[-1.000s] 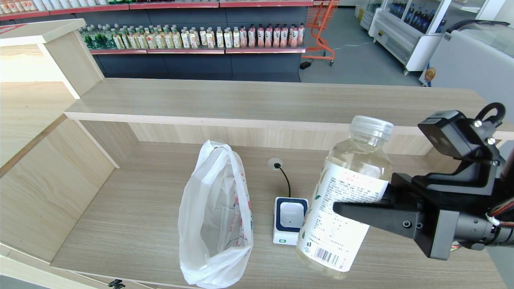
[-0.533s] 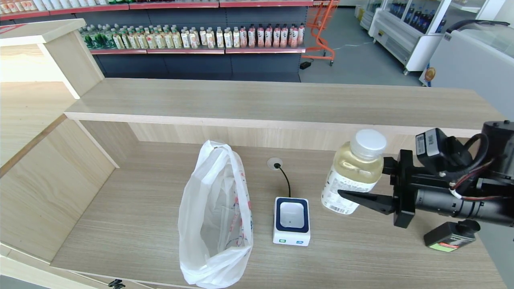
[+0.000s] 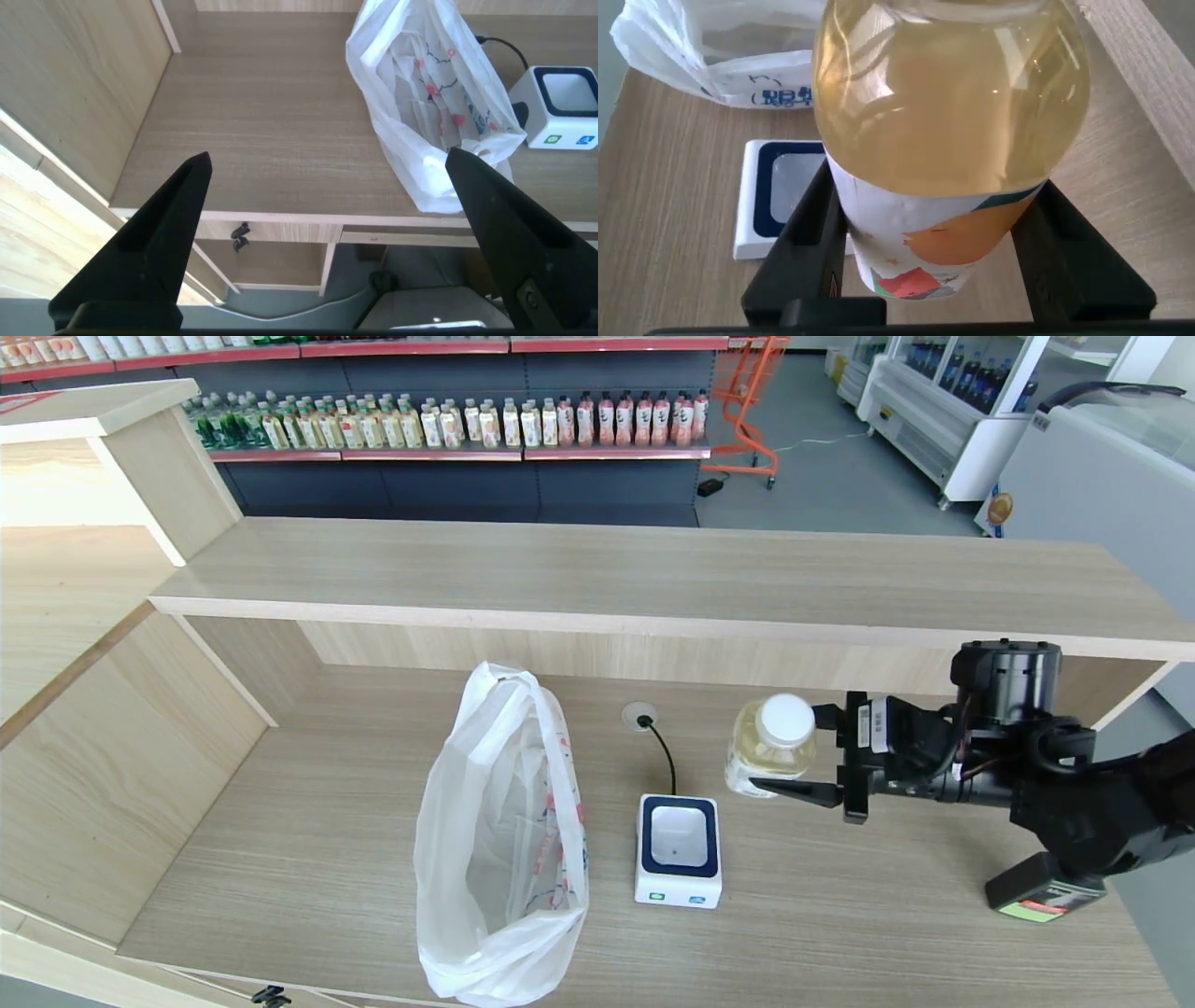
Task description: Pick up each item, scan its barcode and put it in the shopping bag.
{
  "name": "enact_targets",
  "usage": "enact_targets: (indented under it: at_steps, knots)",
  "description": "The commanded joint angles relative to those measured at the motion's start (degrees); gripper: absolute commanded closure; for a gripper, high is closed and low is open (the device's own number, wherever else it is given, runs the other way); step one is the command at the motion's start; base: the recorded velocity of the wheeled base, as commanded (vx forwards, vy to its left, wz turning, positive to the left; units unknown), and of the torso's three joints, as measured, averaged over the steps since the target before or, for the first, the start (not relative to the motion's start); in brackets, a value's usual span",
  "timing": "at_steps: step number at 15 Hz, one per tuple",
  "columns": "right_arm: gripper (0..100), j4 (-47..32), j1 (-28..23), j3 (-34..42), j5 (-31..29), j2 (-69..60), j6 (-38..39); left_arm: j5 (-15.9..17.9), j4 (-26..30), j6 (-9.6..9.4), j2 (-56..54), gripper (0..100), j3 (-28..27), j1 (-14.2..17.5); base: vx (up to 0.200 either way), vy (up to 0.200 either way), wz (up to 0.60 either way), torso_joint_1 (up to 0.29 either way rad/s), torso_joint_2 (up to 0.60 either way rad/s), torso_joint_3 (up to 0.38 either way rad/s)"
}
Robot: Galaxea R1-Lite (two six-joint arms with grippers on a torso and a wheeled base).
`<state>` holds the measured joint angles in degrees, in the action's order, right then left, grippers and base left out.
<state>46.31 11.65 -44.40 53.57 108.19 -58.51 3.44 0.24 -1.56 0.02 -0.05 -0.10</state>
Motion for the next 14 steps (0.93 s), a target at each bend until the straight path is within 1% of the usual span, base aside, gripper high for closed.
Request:
enact_targets:
  at_steps: [1,4,9,12,14]
  knots:
    - [100,0.09,0.3,-3.15,1.37,7.3,-1.87,-0.01,0.02,-0.02,-0.02,0,0.05,0.01,0.0,0.0,0.0,0.0,0.0,0.0]
    - [100,0.8,1.79,-5.79,2.86,11.43,-2.74,-0.01,0.02,-0.02,-0.02,0,-0.04,0.01,0.0,0.0,0.0,0.0,0.0,0.0]
    - [100,0.97,6.28,-12.03,4.44,16.26,-3.18,-0.01,0.02,-0.02,-0.02,0,0.05,0.01,0.0,0.0,0.0,0.0,0.0,0.0]
    - [100,4.14,6.45,-11.94,6.9,18.63,-4.15,-0.01,0.02,-0.02,-0.02,0,-0.04,0.01,0.0,0.0,0.0,0.0,0.0,0.0]
    - [100,5.81,6.63,-12.03,8.31,19.95,-6.26,-0.01,0.02,-0.02,-0.02,0,-0.04,0.01,0.0,0.0,0.0,0.0,0.0,0.0]
